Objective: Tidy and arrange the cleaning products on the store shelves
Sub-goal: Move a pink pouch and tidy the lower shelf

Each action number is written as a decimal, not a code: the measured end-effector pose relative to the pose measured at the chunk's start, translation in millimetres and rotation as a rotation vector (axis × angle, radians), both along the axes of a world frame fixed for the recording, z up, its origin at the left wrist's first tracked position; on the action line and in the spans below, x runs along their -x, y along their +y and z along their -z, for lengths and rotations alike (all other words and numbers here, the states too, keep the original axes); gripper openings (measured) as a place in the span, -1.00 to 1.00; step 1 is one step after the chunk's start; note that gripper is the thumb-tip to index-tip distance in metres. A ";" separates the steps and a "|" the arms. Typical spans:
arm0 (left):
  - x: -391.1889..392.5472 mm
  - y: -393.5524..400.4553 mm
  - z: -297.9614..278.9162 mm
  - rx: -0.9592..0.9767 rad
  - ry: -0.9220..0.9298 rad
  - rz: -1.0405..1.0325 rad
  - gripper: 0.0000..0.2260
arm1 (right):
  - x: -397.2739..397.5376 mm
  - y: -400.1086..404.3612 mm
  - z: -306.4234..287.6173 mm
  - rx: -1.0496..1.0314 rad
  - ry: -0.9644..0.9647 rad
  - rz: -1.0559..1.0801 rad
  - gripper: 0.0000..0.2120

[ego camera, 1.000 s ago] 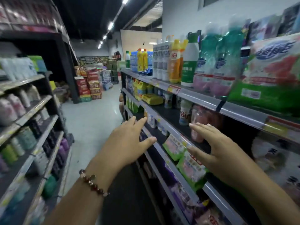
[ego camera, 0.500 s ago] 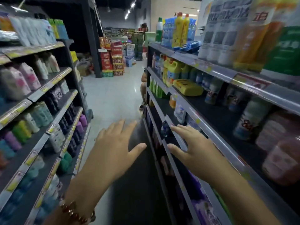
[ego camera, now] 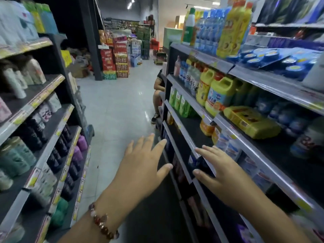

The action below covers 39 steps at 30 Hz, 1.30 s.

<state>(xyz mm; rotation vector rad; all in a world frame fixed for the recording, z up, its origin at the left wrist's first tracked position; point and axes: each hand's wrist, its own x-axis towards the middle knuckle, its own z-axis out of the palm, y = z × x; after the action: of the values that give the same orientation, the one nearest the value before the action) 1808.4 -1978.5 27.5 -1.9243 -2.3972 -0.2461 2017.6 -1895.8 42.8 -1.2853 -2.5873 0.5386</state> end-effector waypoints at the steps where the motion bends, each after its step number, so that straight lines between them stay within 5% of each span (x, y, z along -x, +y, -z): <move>1: 12.4 19.0 0.9 0.002 0.005 0.011 -0.35 | 11.1 16.5 2.4 0.000 0.001 0.011 -0.36; 13: 152.4 264.3 3.8 0.023 0.010 0.061 -0.35 | 150.8 256.5 24.8 0.009 0.115 0.096 -0.38; 23: 298.9 405.6 10.3 -0.048 -0.092 0.009 -0.35 | 295.5 401.5 11.5 0.012 0.032 0.006 -0.39; 39: 512.3 653.7 0.5 -0.011 -0.031 0.450 -0.35 | 516.9 573.7 22.1 0.045 0.059 0.395 -0.38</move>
<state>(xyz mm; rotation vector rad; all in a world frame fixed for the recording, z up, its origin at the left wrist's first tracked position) 1296.1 -1324.7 27.0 -2.4473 -1.9407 -0.3074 1500.7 -1322.1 20.7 -1.7086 -2.1990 0.5489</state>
